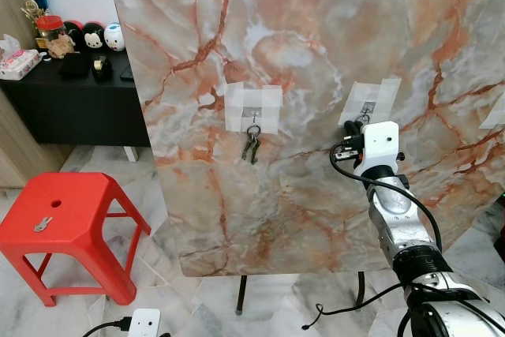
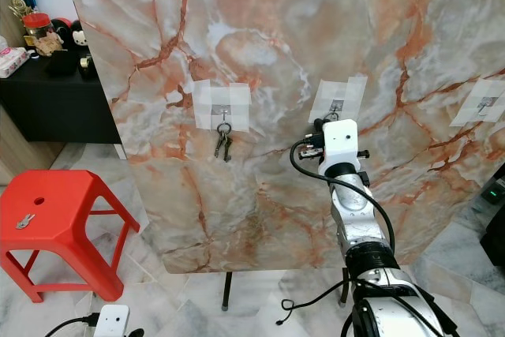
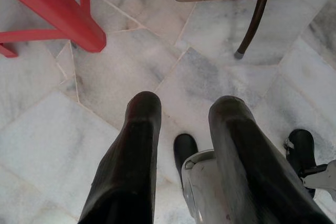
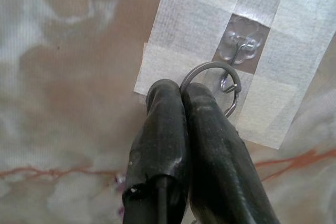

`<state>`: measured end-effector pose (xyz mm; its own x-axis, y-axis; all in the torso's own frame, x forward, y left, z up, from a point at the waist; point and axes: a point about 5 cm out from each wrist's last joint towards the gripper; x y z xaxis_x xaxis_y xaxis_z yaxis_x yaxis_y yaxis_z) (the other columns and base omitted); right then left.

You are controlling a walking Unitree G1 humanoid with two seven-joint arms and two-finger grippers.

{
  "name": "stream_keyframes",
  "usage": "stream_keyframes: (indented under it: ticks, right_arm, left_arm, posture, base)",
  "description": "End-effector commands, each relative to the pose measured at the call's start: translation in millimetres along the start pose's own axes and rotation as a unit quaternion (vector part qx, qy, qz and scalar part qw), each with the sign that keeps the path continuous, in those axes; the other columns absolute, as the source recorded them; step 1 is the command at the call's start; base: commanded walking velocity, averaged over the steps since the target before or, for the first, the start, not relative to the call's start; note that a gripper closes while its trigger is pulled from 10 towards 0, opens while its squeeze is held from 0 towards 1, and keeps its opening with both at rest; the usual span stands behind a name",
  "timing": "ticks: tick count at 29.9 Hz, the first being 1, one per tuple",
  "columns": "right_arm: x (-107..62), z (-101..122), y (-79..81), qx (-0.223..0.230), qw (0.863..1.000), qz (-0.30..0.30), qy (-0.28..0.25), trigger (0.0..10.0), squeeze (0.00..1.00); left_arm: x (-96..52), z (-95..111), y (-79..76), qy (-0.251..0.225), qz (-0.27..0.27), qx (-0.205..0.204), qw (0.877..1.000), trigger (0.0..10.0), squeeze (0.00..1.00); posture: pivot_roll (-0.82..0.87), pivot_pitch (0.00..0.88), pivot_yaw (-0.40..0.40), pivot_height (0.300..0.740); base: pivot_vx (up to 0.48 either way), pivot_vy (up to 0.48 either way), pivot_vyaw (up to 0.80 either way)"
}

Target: Hang keys on a hook

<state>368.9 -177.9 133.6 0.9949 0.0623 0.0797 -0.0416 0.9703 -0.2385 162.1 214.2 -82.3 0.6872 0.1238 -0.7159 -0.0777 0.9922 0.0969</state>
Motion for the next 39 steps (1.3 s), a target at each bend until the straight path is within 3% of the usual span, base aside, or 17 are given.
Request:
stream_keyframes:
  ticks: [1,18,20,21,33,34,35,36,39]
  right_arm:
    - [3.9,5.0,-6.2,-0.009,1.0,-0.004,0.0,10.0,0.0]
    - [4.4,1.2,-6.4,-0.015,1.0,0.004,0.023,10.0,0.0]
    - [4.3,1.2,-6.2,-0.013,1.0,0.005,0.022,10.0,0.05]
    - [4.2,1.3,-6.0,-0.011,1.0,0.006,0.022,10.0,1.0]
    - [1.4,1.0,-3.6,-0.008,1.0,0.011,0.011,10.0,1.0]
    - [1.1,0.9,-3.7,-0.008,1.0,0.011,0.011,10.0,0.62]
    - [0.3,1.0,-3.7,-0.006,1.0,0.011,0.007,10.0,0.62]
    - [-0.7,1.2,-3.7,-0.006,1.0,0.011,0.002,10.0,0.0]
    - [-4.6,2.0,-4.5,-0.005,1.0,0.005,-0.015,10.0,0.0]
  left_arm:
    - [-2.3,-5.8,-1.5,0.005,0.002,-0.001,1.0,10.0,0.0]
    - [-1.3,-3.9,-1.6,0.005,0.003,-0.001,1.0,10.0,0.0]
    - [-1.1,-3.4,-1.8,0.004,0.003,-0.001,1.0,10.0,0.0]
    - [-1.0,-3.0,-1.9,0.004,0.003,-0.001,1.0,10.0,0.0]
    - [-0.5,-2.1,-3.6,0.003,0.002,0.0,1.0,10.0,0.0]
    - [-0.6,-2.3,-3.5,0.003,0.002,0.0,1.0,10.0,0.0]
    - [-0.8,-2.8,-3.4,0.003,0.002,0.0,1.0,10.0,0.0]
    - [-1.1,-3.3,-2.9,0.003,0.002,0.0,1.0,10.0,0.0]
    - [-2.0,-5.0,-0.9,0.004,0.003,0.0,1.0,10.0,0.0]
  posture:
    - [-0.01,0.0,-0.072,0.74]
    - [-0.01,0.0,-0.074,0.74]
    - [0.0,0.0,-0.074,0.74]
    - [0.0,0.0,-0.074,0.74]
    - [0.0,0.0,-0.074,0.74]
    - [-0.01,0.0,-0.074,0.74]
    - [-0.01,0.0,-0.074,0.74]
    - [-0.01,0.0,-0.074,0.74]
    - [-0.01,0.0,-0.074,0.74]
  base:
    - [0.0,0.0,0.0]
    - [0.0,0.0,0.0]
    - [0.0,0.0,0.0]
    - [0.0,0.0,0.0]
    - [0.0,0.0,0.0]
    - [0.0,0.0,0.0]
    - [0.0,0.0,0.0]
    - [0.0,0.0,0.0]
    - [0.0,0.0,0.0]
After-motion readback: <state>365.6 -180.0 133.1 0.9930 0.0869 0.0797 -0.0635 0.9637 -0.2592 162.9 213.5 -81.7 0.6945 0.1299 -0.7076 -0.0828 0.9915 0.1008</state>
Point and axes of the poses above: a point about 5 cm out from each wrist's last joint towards the gripper, its own x axis pointing out of the wrist towards the gripper, its own z axis along the axis of the wrist's last joint, y = z × x, and after that the axes turned 3 degrees about -x, right-handed
